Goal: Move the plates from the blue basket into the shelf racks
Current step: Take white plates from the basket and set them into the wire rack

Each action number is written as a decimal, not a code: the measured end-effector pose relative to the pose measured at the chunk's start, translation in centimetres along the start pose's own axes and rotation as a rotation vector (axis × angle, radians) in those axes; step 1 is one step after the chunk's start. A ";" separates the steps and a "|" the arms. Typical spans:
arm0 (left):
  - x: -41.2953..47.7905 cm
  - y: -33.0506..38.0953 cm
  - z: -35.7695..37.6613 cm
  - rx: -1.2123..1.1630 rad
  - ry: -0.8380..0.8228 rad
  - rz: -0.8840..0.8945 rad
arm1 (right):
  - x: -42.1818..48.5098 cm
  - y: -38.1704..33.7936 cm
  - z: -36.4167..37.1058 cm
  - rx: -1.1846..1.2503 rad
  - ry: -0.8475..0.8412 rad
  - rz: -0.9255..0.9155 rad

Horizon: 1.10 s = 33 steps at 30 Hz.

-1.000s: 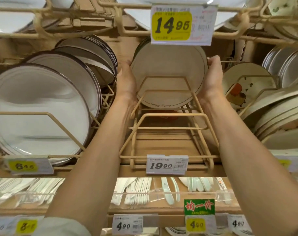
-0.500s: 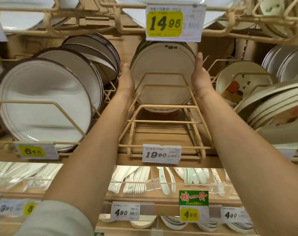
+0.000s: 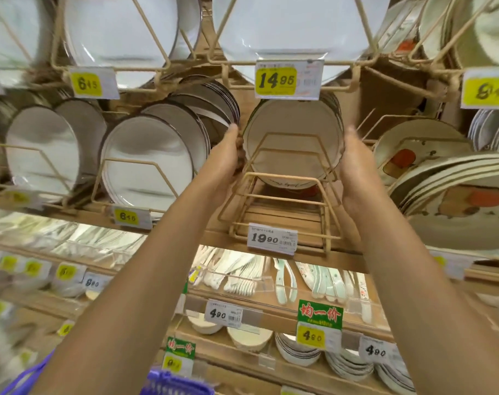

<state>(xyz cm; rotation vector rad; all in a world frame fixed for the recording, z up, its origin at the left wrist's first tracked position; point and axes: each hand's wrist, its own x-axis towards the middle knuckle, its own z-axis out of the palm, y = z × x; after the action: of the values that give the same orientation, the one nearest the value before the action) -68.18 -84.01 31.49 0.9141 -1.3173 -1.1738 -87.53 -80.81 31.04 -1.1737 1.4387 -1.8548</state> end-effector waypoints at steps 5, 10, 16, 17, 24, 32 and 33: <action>-8.3 -0.3 -2.2 -0.006 0.111 0.115 | -7.1 -0.5 -1.8 0.123 0.048 -0.139; -16.7 -1.5 -5.7 -0.123 0.008 0.117 | -15.6 1.5 -2.7 -0.033 -0.131 -0.370; -24.5 -4.7 -11.8 -0.140 0.153 -0.014 | -24.1 6.0 0.4 0.000 -0.320 -0.174; -25.8 -5.5 -13.2 -0.131 0.182 -0.051 | -25.5 6.8 1.3 0.001 -0.346 -0.131; -35.4 -11.0 -25.8 -0.044 0.448 -0.307 | -36.0 12.3 8.5 -0.073 -0.554 0.146; -40.8 -15.2 -34.4 0.009 0.591 -0.524 | -42.5 17.0 15.5 -0.101 -0.696 0.452; -41.0 -15.8 -35.3 0.011 0.600 -0.545 | -42.8 17.7 16.3 -0.110 -0.709 0.480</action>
<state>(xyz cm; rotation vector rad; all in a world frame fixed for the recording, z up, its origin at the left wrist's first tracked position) -30.71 -52.18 3.97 1.5488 -0.6007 -1.1561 -54.18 -59.88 1.69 -1.2252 1.2558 -0.9092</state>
